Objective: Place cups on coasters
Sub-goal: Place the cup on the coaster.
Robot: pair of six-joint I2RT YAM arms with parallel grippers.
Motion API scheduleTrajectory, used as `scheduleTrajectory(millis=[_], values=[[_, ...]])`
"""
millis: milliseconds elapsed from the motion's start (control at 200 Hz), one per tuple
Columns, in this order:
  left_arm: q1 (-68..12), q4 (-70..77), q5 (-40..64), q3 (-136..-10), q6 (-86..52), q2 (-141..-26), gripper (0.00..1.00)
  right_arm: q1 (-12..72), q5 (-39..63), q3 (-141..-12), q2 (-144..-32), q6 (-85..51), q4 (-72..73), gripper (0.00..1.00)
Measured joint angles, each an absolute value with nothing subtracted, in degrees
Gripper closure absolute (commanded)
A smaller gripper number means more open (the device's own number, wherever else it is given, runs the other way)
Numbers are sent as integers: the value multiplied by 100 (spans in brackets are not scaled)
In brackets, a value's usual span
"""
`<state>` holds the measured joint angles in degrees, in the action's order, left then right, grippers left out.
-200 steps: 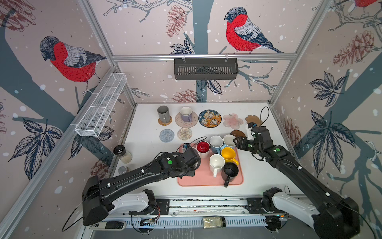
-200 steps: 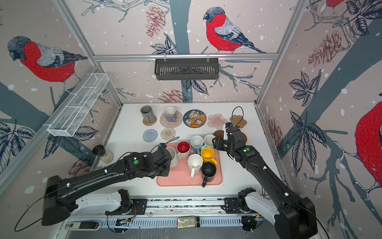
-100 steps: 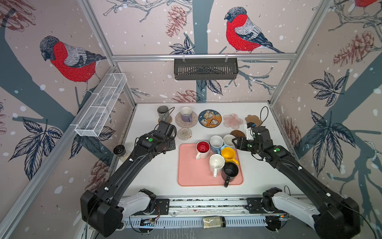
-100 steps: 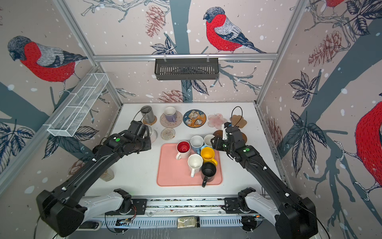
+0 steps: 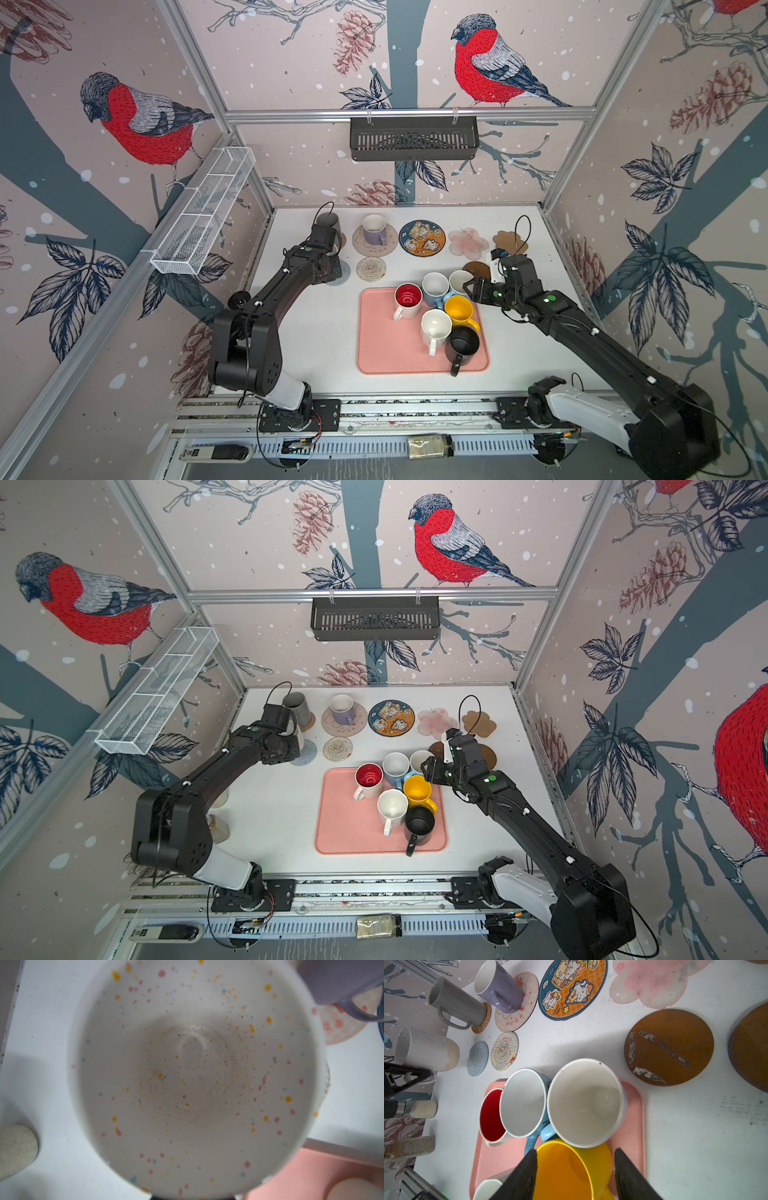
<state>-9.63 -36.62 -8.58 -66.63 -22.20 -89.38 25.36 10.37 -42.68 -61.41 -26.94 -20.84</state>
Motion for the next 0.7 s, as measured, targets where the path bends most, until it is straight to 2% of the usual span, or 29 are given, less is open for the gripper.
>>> scheduleTrajectory(millis=[335, 700], values=[[-880, -3063, -609, -6886, -2285, -9566, 100, 2491, 1151, -4156, -6167, -2694, -1927, 40], [-880, -2899, -467, -6718, -2418, -9548, 100, 2414, 1258, -4121, -6130, -2694, -1855, 40]])
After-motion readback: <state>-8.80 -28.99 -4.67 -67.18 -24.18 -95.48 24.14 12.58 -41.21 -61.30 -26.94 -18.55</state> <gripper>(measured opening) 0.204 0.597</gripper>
